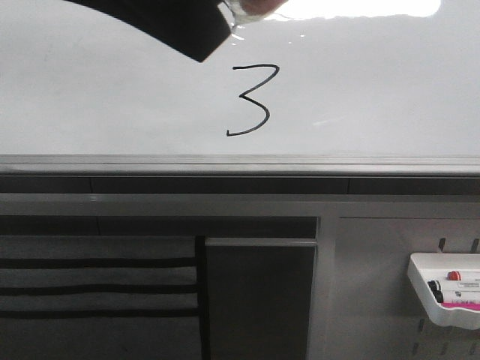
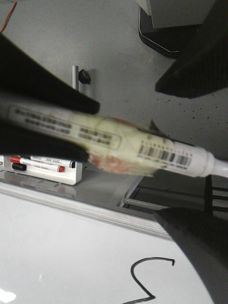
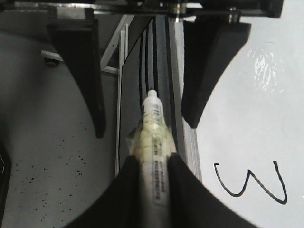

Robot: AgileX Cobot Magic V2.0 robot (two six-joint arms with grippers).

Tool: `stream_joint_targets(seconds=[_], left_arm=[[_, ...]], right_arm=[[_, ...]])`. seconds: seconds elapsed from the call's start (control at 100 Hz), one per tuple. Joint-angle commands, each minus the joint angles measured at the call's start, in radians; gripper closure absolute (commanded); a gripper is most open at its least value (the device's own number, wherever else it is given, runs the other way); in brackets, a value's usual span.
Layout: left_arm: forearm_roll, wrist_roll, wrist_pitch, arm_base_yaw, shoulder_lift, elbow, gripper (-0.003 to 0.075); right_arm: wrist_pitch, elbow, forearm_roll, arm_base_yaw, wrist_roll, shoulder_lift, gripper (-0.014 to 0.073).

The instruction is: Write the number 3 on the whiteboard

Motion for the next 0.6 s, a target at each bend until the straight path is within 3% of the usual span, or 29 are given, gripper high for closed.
stream_joint_targets(seconds=[0.0,0.13,0.26,0.39,0.59], left_arm=[[-0.038,0.019,-0.042,-0.013,-0.013,-0.047,0.0261],[-0.036,0.02,-0.049,-0.013,-0.013,-0.047,0.0297],[-0.036,0.02,-0.052,-0.013,-0.013,-0.047,0.044],[-0.036,0.02,-0.065,-0.013,-0.013,-0.047,0.0535],[-0.04,0.02,-0.065,-0.013,-0.013,-0.047,0.061]], right_arm=[[-0.052,-0.028,0.028,0.002,-0.012,-0.021,0.0596],[-0.05,-0.028,0.028,0.002,-0.012,-0.021,0.0596],[-0.05,-0.028,0.028,0.002,-0.012,-0.021,0.0596],[-0.05,-0.028,0.028,0.002,-0.012,-0.021,0.0596],[-0.053,-0.028,0.028,0.002,-0.012,-0.021,0.0596]])
